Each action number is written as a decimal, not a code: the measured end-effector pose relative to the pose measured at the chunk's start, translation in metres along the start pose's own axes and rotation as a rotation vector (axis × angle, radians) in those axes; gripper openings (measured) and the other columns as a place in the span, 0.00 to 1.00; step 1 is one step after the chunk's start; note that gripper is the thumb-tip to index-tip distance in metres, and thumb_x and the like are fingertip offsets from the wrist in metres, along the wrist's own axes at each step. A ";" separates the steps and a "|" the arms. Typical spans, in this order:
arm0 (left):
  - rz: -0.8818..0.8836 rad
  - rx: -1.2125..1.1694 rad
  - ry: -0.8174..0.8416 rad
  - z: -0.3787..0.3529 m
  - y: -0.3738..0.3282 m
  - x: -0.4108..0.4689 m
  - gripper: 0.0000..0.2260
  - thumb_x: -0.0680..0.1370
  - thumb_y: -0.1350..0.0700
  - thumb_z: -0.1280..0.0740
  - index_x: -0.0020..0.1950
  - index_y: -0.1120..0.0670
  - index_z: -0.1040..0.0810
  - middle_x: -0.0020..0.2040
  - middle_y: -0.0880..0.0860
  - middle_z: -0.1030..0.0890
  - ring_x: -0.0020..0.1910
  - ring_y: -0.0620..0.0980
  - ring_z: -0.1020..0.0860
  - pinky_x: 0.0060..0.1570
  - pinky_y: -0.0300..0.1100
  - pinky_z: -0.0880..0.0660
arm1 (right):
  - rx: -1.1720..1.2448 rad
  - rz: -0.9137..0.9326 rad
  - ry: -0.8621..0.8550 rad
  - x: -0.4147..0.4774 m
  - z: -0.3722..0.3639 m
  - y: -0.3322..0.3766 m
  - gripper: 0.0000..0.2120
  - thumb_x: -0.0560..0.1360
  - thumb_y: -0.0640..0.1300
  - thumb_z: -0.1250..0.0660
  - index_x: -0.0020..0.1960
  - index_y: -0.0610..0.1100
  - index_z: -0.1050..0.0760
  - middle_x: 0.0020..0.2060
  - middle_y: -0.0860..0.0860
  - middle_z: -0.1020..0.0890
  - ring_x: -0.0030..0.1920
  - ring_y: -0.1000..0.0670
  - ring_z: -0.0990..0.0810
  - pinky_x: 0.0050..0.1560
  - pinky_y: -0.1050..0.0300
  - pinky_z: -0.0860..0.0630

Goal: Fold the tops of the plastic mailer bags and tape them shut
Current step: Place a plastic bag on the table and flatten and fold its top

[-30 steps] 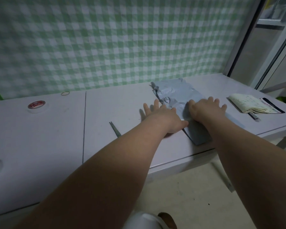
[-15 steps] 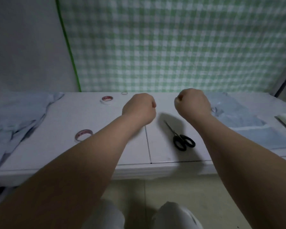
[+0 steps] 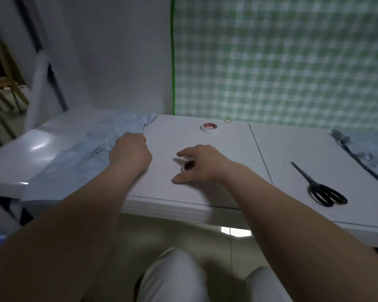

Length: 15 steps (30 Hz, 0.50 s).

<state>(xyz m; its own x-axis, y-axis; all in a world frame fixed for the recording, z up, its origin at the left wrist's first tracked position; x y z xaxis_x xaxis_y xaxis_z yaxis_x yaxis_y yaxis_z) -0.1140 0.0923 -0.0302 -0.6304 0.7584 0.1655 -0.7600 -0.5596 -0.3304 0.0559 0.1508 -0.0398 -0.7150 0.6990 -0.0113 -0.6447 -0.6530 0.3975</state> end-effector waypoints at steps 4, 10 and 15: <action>0.045 0.063 -0.053 0.006 0.038 0.000 0.15 0.75 0.60 0.36 0.62 0.59 0.27 0.61 0.61 0.33 0.60 0.63 0.31 0.55 0.53 0.29 | -0.053 -0.010 -0.095 0.018 -0.011 0.008 0.25 0.68 0.57 0.28 0.63 0.50 0.25 0.59 0.51 0.22 0.64 0.47 0.29 0.62 0.50 0.28; 0.076 -0.006 -0.030 0.007 0.063 0.011 0.11 0.76 0.64 0.38 0.57 0.65 0.27 0.58 0.65 0.26 0.58 0.63 0.26 0.56 0.50 0.29 | -0.002 -0.192 -0.414 0.031 0.004 -0.016 0.13 0.74 0.43 0.35 0.56 0.39 0.22 0.53 0.43 0.18 0.57 0.43 0.24 0.57 0.53 0.28; 0.123 -0.034 -0.053 0.010 0.069 0.020 0.11 0.79 0.63 0.39 0.59 0.66 0.26 0.62 0.64 0.25 0.63 0.61 0.28 0.61 0.47 0.32 | 0.196 -0.143 -0.430 0.033 0.006 -0.013 0.17 0.75 0.45 0.33 0.64 0.45 0.24 0.59 0.48 0.20 0.60 0.50 0.23 0.61 0.61 0.33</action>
<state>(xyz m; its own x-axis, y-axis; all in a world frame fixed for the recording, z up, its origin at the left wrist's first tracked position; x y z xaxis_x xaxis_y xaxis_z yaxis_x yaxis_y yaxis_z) -0.1806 0.0653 -0.0405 -0.7266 0.6657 0.1701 -0.6712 -0.6348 -0.3828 0.0423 0.1834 -0.0397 -0.4204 0.8614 0.2851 -0.6356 -0.5038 0.5850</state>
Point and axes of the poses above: each hand's wrist, its own x-axis towards the middle knuckle, its own z-axis out of the back of the hand, y = z × x, the point moved 7 cm from there along x, towards the middle knuckle
